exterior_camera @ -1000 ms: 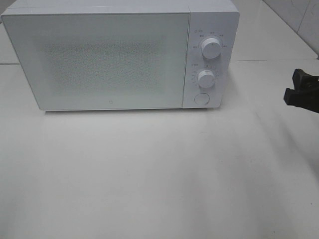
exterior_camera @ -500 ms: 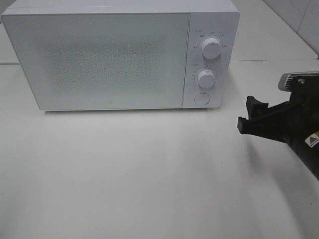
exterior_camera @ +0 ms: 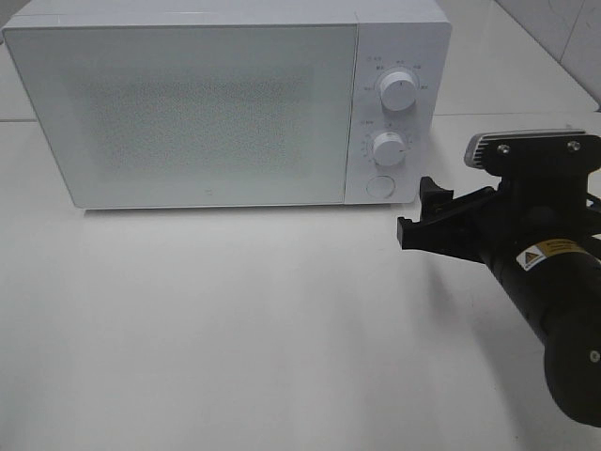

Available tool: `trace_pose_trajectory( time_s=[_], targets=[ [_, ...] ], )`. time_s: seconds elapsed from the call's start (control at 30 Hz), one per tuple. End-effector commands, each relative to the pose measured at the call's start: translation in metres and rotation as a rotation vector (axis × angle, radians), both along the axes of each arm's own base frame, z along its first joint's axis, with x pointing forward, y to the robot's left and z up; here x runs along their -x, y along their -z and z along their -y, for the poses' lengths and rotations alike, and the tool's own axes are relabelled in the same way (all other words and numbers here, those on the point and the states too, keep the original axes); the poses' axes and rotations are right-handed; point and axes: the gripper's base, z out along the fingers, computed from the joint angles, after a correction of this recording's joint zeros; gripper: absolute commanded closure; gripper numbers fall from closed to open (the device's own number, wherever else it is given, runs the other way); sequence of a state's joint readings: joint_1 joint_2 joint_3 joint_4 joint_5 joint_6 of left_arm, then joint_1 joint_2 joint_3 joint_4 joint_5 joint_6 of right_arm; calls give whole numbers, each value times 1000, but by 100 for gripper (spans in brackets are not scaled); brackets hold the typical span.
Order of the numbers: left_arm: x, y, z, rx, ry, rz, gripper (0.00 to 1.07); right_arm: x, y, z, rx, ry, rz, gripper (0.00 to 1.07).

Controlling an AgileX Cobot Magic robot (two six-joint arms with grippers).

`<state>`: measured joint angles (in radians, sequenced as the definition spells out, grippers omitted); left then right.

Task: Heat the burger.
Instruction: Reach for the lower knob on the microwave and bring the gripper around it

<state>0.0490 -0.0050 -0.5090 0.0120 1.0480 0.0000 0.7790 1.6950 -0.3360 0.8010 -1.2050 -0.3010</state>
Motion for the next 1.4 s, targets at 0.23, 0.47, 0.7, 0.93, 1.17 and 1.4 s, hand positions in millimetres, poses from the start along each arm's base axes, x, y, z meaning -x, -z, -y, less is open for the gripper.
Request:
trace_pose_trajectory(
  time_s=[0.23, 0.47, 0.7, 0.93, 1.17, 1.4],
  targets=[
    [2, 0, 0, 2, -3, 28, 22, -18, -1, -17, 9, 1, 97, 34],
    [2, 0, 0, 2, -3, 28, 22, -32, 1, -29, -5, 9, 109, 34],
    [2, 0, 0, 2, -3, 28, 22, -52, 10, -40, -20, 4, 93, 34],
    [2, 0, 0, 2, -3, 28, 22, -76, 9, -39, -43, 12, 96, 34],
    [2, 0, 0, 2, -3, 28, 23, -89, 16, -42, -41, 11, 97, 34],
    [2, 0, 0, 2, -3, 28, 23, -104, 29, -44, -81, 40, 71, 34]
  ],
)
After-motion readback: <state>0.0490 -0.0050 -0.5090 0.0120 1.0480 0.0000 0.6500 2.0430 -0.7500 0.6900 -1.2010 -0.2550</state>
